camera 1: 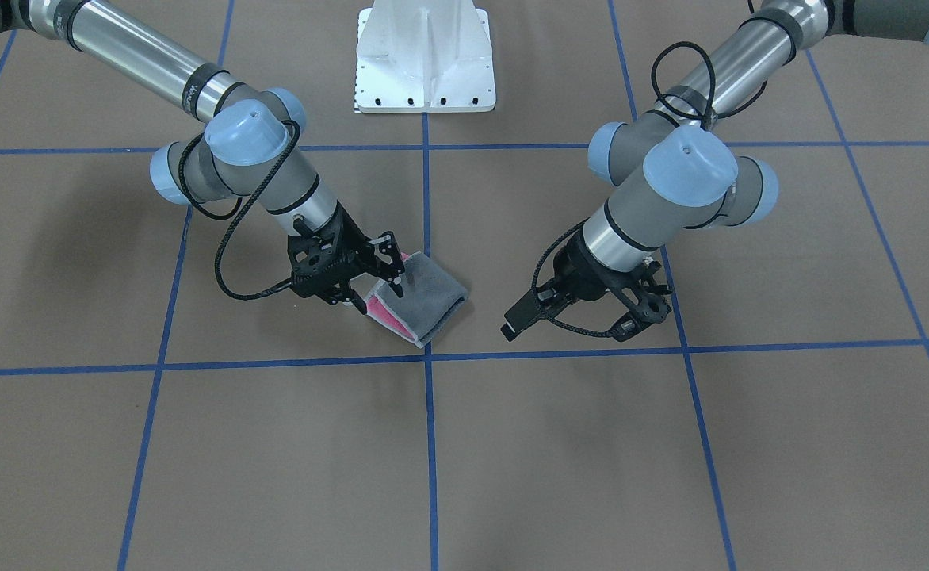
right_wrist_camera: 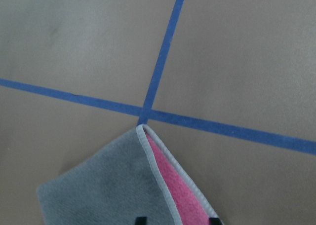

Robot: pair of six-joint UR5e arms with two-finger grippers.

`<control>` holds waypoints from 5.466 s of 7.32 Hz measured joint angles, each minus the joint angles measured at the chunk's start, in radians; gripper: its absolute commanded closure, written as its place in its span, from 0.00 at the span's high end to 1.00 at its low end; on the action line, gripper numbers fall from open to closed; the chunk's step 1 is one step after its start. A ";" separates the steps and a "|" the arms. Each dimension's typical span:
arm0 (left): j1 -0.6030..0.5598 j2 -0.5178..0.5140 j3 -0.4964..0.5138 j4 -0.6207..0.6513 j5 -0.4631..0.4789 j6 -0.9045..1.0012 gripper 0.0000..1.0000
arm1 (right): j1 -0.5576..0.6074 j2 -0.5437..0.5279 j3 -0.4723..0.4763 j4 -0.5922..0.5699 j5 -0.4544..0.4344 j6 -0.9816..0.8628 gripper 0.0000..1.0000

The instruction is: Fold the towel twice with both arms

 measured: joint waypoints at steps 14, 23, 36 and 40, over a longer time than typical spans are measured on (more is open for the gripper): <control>-0.179 0.068 -0.003 0.003 -0.227 0.171 1.00 | -0.093 0.203 -0.184 -0.010 -0.044 0.130 0.62; -0.186 0.069 0.001 0.002 -0.226 0.171 1.00 | -0.111 0.267 -0.247 -0.005 -0.072 0.134 0.98; -0.694 0.489 -0.102 0.389 -0.169 1.669 1.00 | 0.653 -0.054 0.045 -0.853 0.445 -0.814 0.99; -0.784 0.545 -0.243 0.527 -0.149 1.880 1.00 | 0.764 -0.229 0.061 -0.947 0.352 -1.017 0.99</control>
